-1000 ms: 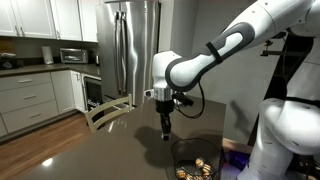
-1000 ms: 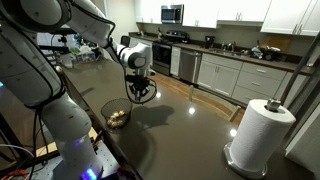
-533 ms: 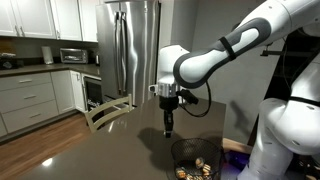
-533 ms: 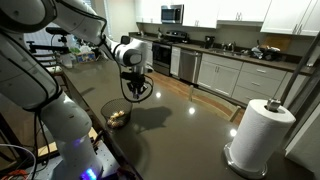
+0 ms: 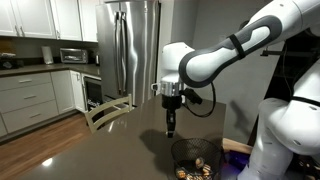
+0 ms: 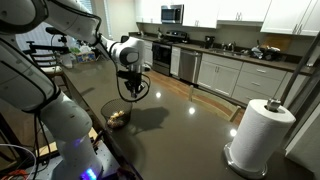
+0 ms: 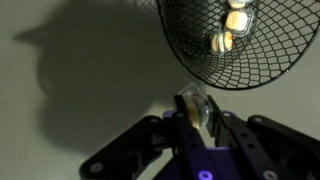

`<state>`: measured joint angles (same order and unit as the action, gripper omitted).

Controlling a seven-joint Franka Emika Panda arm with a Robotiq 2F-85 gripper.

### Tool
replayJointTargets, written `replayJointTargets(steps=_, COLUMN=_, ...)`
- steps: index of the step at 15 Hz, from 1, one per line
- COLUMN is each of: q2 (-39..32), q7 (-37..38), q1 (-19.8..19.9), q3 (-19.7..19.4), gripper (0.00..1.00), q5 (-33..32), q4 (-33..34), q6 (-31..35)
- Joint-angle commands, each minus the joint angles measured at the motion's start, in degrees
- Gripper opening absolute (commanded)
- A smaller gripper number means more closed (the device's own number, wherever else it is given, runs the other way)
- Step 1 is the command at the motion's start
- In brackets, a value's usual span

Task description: Put the candy on the table in the bin

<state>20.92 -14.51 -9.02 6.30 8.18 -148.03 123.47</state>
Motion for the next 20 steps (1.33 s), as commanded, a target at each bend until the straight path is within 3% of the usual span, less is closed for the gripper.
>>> replayJointTargets(steps=1, q2=-0.04, q7=5.10, q1=-1.58, q3=1.75, gripper=0.06, q5=-0.52, q4=-0.87, q6=0.33)
replayJointTargets(steps=6, q2=-0.78, q7=11.74, q1=-3.17, q3=4.96, gripper=0.06, q5=-1.18, q4=-1.79, q6=0.27)
replayJointTargets(steps=15, q2=3.04, q7=17.83, q1=-3.36, q3=6.45, gripper=0.06, q5=-1.38, q4=-5.39, q6=-0.49)
replayJointTargets(steps=16, q2=3.37, q7=18.36, q1=-3.30, q3=6.56, gripper=0.21, q5=-1.50, q4=-5.61, q6=-0.49)
replayJointTargets(steps=17, q2=3.69, q7=18.67, q1=-3.29, q3=6.54, gripper=0.47, q5=-1.47, q4=-5.83, q6=-0.42)
replayJointTargets(steps=18, q2=3.99, q7=19.11, q1=-3.27, q3=6.58, gripper=0.48, q5=-1.46, q4=-5.95, q6=-0.51)
replayJointTargets(steps=20, q2=4.52, q7=19.74, q1=-3.23, q3=6.58, gripper=0.59, q5=-1.46, q4=-6.22, q6=-0.57)
